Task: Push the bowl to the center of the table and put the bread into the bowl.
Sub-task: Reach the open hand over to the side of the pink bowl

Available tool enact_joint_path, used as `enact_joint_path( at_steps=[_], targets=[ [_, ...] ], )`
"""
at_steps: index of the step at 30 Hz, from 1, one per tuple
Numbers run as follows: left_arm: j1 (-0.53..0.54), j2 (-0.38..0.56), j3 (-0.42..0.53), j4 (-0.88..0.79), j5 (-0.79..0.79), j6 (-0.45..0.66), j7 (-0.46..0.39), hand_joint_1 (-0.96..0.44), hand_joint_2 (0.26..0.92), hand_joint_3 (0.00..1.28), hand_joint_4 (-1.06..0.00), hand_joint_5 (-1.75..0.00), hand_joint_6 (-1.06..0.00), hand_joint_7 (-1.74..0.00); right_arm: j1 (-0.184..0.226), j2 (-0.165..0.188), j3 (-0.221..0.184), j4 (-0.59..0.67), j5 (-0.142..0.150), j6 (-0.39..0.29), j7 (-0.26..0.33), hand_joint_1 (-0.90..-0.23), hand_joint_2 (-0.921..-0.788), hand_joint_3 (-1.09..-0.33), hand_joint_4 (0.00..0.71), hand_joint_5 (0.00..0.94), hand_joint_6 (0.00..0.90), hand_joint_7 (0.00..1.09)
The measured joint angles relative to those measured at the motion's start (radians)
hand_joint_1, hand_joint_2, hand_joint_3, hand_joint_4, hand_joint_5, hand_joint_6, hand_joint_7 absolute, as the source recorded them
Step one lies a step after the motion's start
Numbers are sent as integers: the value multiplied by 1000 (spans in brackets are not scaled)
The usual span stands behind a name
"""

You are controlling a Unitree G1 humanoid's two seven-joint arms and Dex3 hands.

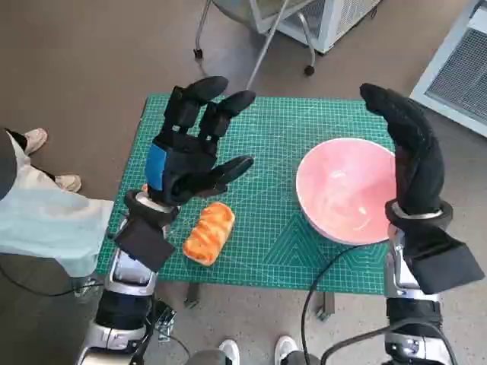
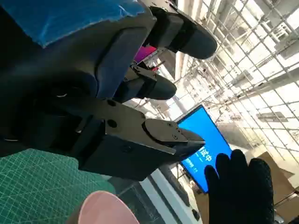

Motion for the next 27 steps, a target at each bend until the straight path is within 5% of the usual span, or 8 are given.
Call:
enact_joint_path(
  at_steps=[27],
  targets=[
    [8,-5,0,-1,0,0,2,-3,824,263,-26,-843,-37,-968,12,0,0,-8,0,1,0,-617,-921,-765,369,0,51,745]
  ],
)
